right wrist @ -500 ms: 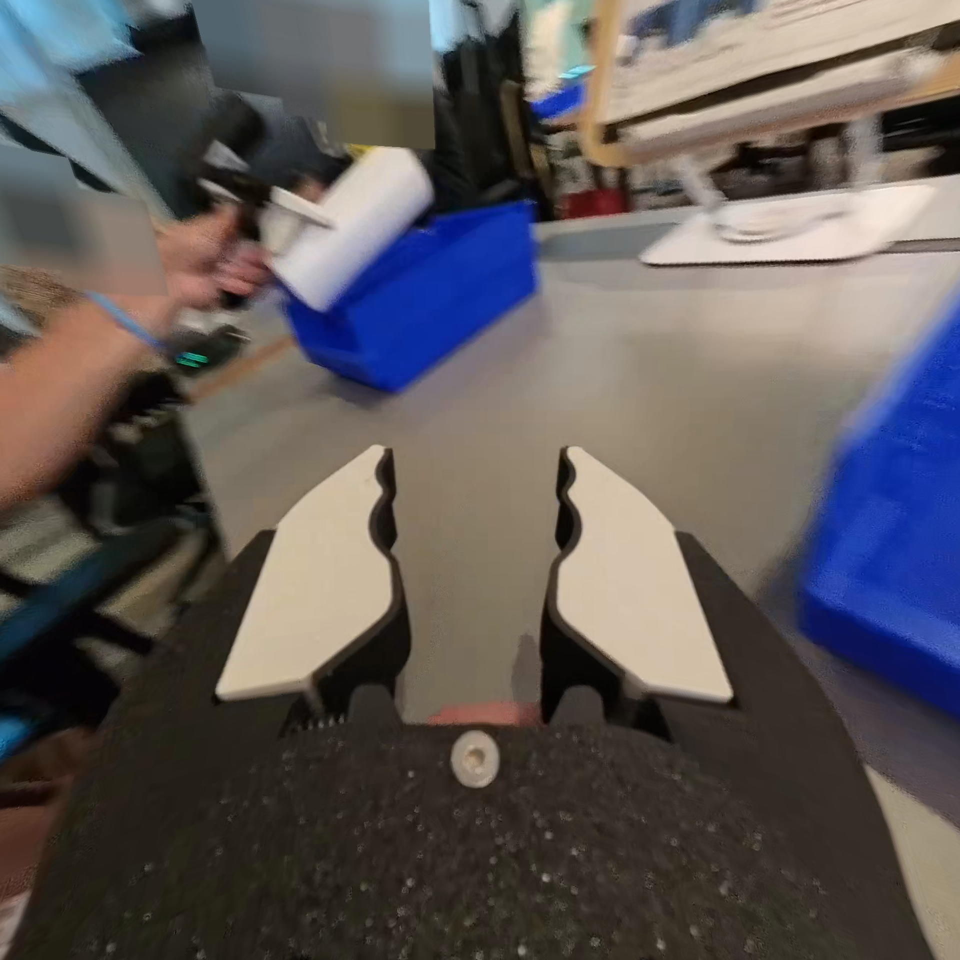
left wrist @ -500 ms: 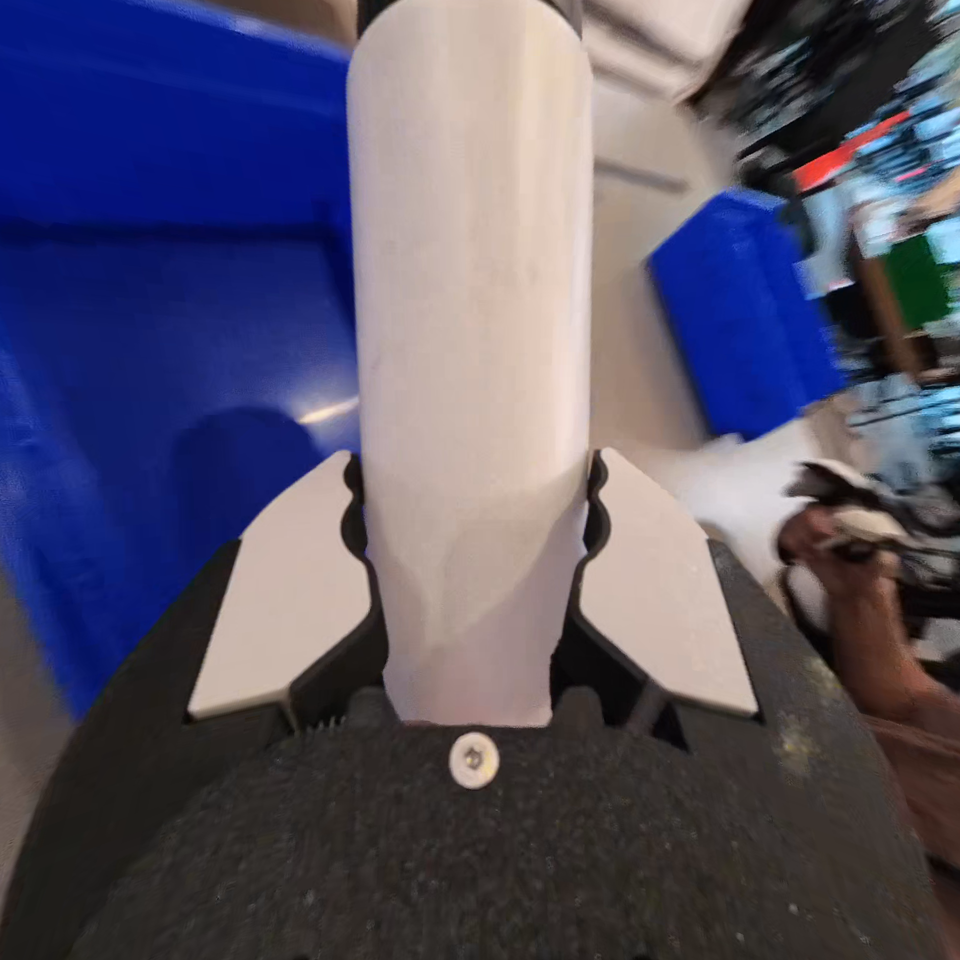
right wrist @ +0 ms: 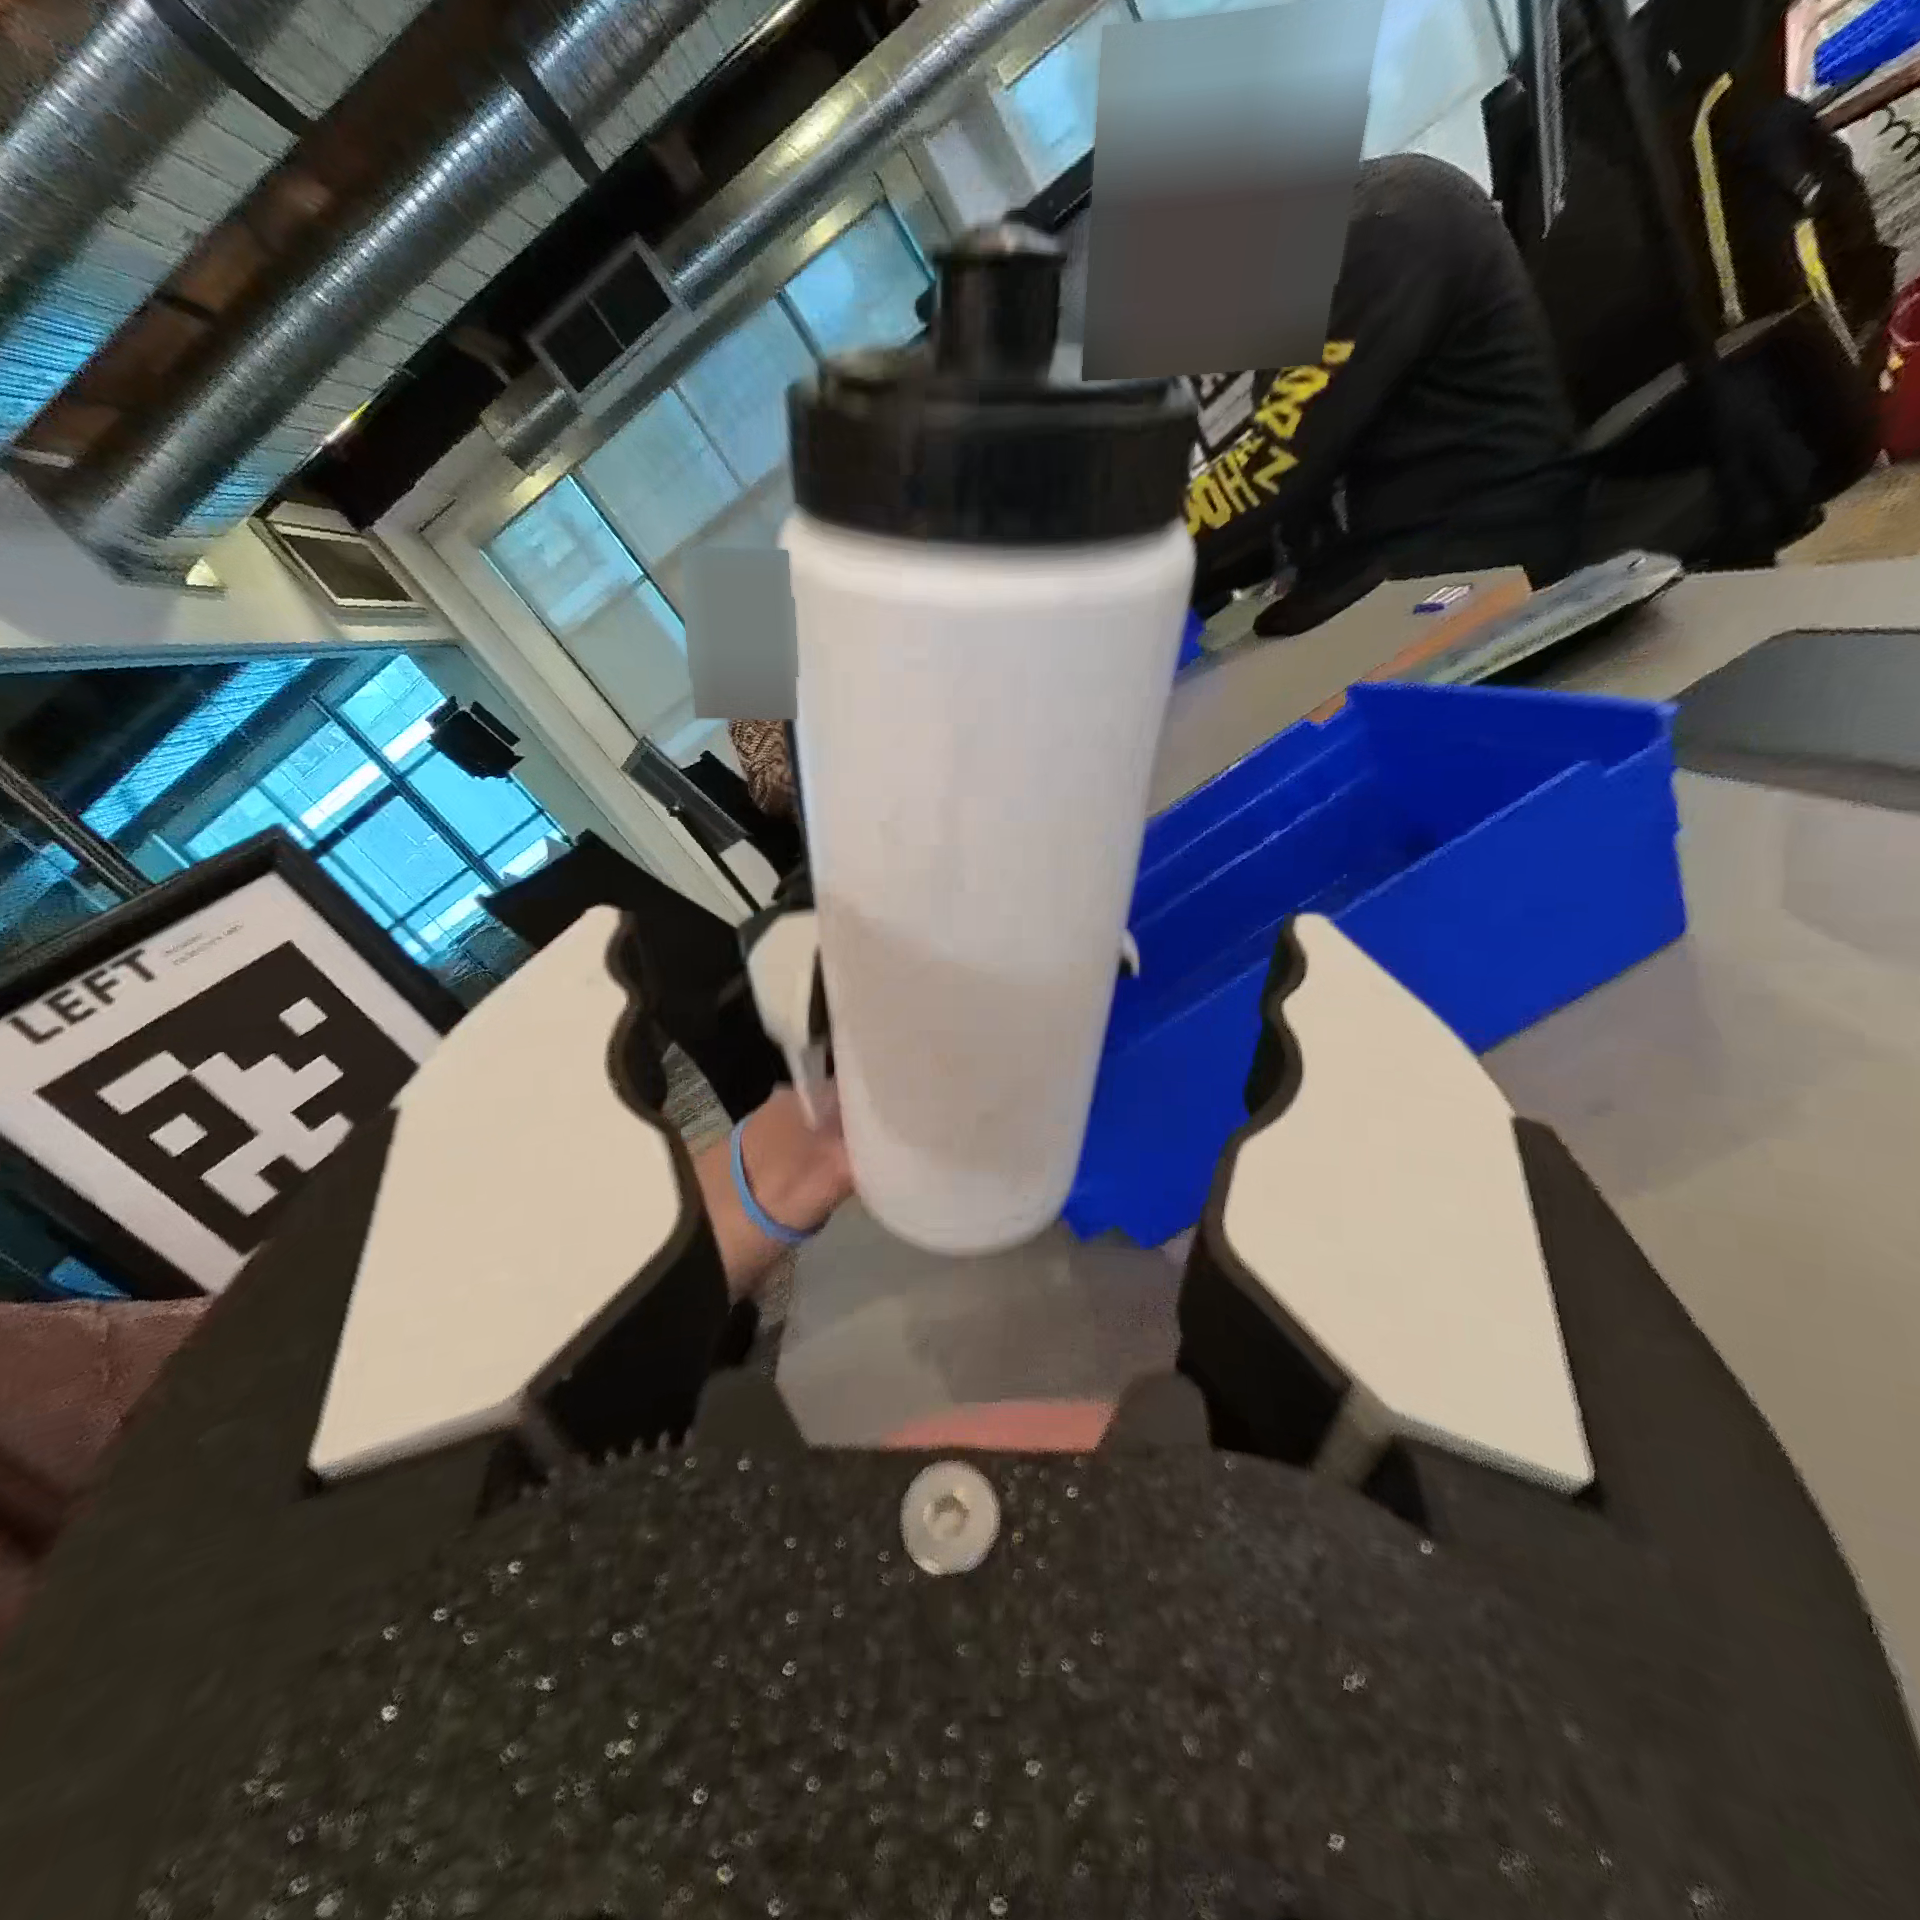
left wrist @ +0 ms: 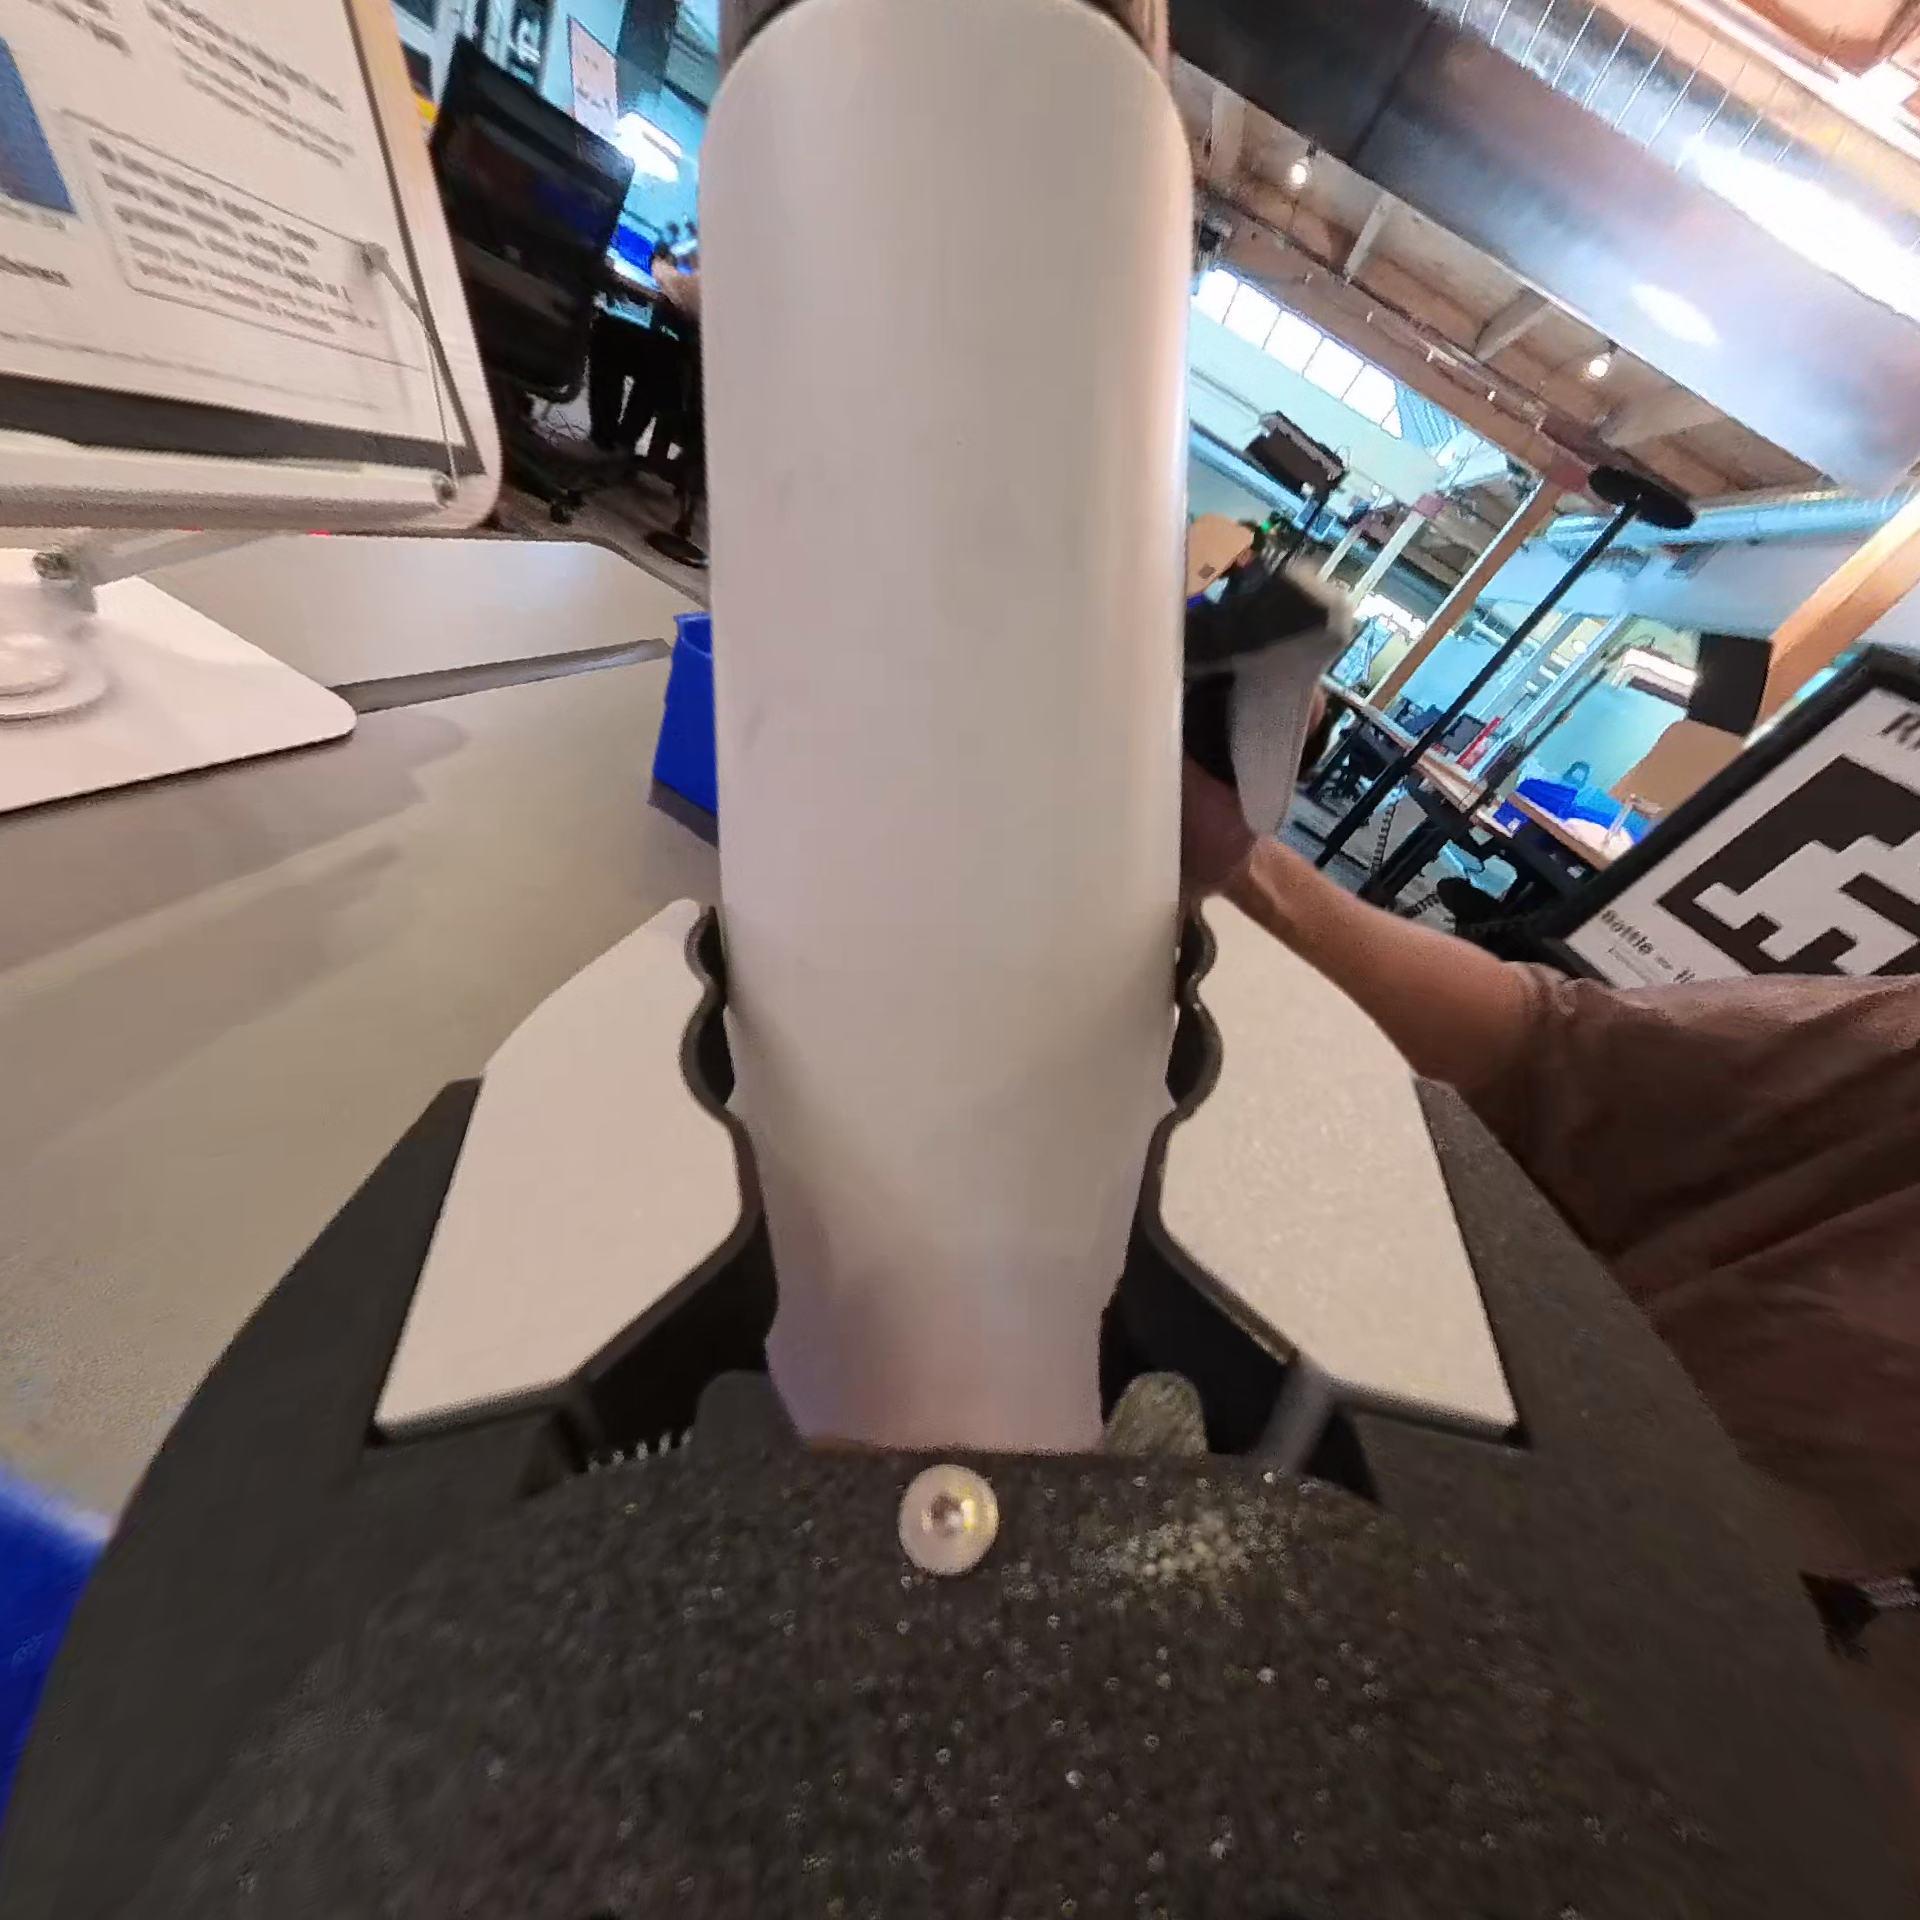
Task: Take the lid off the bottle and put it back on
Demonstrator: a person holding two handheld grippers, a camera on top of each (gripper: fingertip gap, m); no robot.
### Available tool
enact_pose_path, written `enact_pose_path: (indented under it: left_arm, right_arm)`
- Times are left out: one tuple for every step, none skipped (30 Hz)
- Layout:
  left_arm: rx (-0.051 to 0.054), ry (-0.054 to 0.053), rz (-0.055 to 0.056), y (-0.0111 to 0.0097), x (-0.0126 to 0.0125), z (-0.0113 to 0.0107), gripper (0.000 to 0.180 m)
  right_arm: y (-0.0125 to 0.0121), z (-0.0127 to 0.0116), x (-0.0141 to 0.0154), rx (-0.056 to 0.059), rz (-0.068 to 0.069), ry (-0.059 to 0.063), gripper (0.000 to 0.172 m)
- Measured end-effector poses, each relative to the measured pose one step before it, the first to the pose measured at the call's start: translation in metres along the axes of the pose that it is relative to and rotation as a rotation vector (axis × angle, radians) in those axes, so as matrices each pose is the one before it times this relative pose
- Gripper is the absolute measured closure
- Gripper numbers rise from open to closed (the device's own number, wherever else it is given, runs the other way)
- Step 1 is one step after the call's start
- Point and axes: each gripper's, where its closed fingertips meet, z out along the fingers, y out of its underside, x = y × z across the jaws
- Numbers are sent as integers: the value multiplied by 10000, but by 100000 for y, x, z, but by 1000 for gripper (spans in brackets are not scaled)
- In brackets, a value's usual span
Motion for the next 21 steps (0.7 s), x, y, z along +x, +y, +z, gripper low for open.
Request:
enact_pose_path:
  left_arm:
    - [-110, -35, 79, 461, -190, 906, 99]
    - [-138, -6, 136, 445, -77, 827, 98]
    - [-172, -45, 212, 445, -40, 762, 98]
    - [-157, -129, 186, 394, -81, 734, 98]
    - [-140, -140, 104, 320, 5, 672, 98]
    - [-107, -137, 110, 241, 92, 590, 98]
    - [-86, -154, 102, 175, 64, 478, 98]
    - [-136, -124, 53, 191, 110, 396, 98]
    - [-127, -274, 53, 190, -45, 354, 98]
    - [-69, -512, 25, 190, -339, 245, 99]
    - [-4, -519, 27, 227, -319, 65, 101]
    - [78, -368, 50, 306, -73, -133, 105]
    - [89, -202, 39, 465, 224, -268, 103]
    - [-50, -64, 39, 832, 441, -302, 98]
    - [-299, -59, 47, 1331, 388, -267, 94]
    - [-458, -378, 110, 1613, -136, -253, 96]
    - [-275, -860, 192, 1285, -868, -391, 99]
    - [53, -919, 259, 607, -951, -623, 100]
    - [260, -792, 216, -132, -821, -904, 107]
    - [348, -675, 141, -708, -715, -1070, 112]
    - [275, -768, 37, -888, -987, -1112, 113]
  right_arm:
    - [-498, 296, 536, -21, -8, 49, 61]
    - [-325, 131, 501, -78, 7, 2, 61]
    - [-176, -17, 609, -106, 34, 57, 61]
    - [-89, -192, 519, -109, 3, 0, 63]
    - [78, -337, 256, -181, -96, -180, 66]
    - [137, -463, 306, -213, -82, -64, 81]
    - [60, -538, -279, -158, -210, -371, 88]
    - [145, -434, -48, -191, -204, -74, 88]
    - [91, -409, -83, -121, -199, -6, 88]
    - [-39, -378, 67, -30, -296, 159, 88]
    - [-7, -375, 248, -116, -389, 324, 89]
    - [-97, -397, 324, -114, -375, 349, 89]
    - [-228, -506, 557, -61, -379, 469, 89]
    - [-315, -577, 750, -1, -357, 518, 89]
    - [-323, -592, 828, 37, -325, 473, 89]
    - [-187, -525, 989, 20, -335, 523, 89]
    - [110, -349, 1164, -92, -363, 597, 89]
    - [420, -111, 1111, -181, -362, 560, 89]
    - [632, 138, 858, -214, -287, 424, 89]
    - [771, 380, 548, -222, -188, 279, 89]
    - [738, 523, 204, -157, -99, 145, 89]
